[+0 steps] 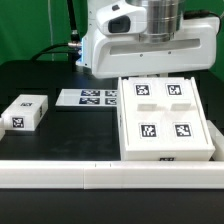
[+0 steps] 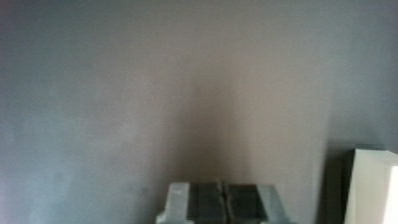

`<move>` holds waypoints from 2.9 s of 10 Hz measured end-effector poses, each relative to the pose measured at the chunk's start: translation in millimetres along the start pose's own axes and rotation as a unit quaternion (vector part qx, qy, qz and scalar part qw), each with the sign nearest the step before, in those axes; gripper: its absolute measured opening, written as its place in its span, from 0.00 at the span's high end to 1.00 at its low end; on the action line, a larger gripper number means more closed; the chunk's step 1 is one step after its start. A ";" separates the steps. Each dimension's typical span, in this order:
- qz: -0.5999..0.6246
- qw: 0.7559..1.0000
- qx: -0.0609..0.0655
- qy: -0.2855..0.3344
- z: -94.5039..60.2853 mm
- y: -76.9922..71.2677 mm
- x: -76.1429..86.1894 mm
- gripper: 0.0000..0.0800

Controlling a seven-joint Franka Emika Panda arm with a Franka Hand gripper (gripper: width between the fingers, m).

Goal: Assemble cabinet

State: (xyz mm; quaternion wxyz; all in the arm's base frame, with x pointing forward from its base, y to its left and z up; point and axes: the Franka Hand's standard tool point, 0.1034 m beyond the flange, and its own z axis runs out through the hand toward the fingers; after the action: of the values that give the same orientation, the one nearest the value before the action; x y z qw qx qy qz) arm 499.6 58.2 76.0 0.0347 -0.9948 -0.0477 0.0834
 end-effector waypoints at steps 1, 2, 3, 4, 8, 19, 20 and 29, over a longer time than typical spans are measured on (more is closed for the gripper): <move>-0.001 1.000 0.000 -0.002 -6.7 -0.7 0.0 1.00; -0.002 1.000 0.000 -0.004 -14.4 -0.2 1.2 1.00; -0.002 1.000 0.001 -0.010 -21.8 1.4 3.2 1.00; -0.002 1.000 0.002 -0.011 -27.6 2.3 6.5 1.00; -0.003 1.000 0.002 -0.014 -22.9 1.4 4.3 1.00; -0.017 0.999 0.003 -0.028 -44.7 1.2 18.4 1.00; -0.019 0.999 0.003 -0.029 -47.5 -0.1 19.8 1.00; -0.022 0.999 0.007 -0.037 -61.7 1.8 39.7 0.84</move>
Offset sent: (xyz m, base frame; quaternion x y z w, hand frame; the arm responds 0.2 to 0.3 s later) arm 0.0181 -0.0089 0.0382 0.0137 -0.0495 -0.0095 0.9986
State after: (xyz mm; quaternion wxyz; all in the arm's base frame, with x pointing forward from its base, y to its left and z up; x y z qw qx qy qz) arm 549.1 56.6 130.1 0.0421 -0.9894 -0.0702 0.1197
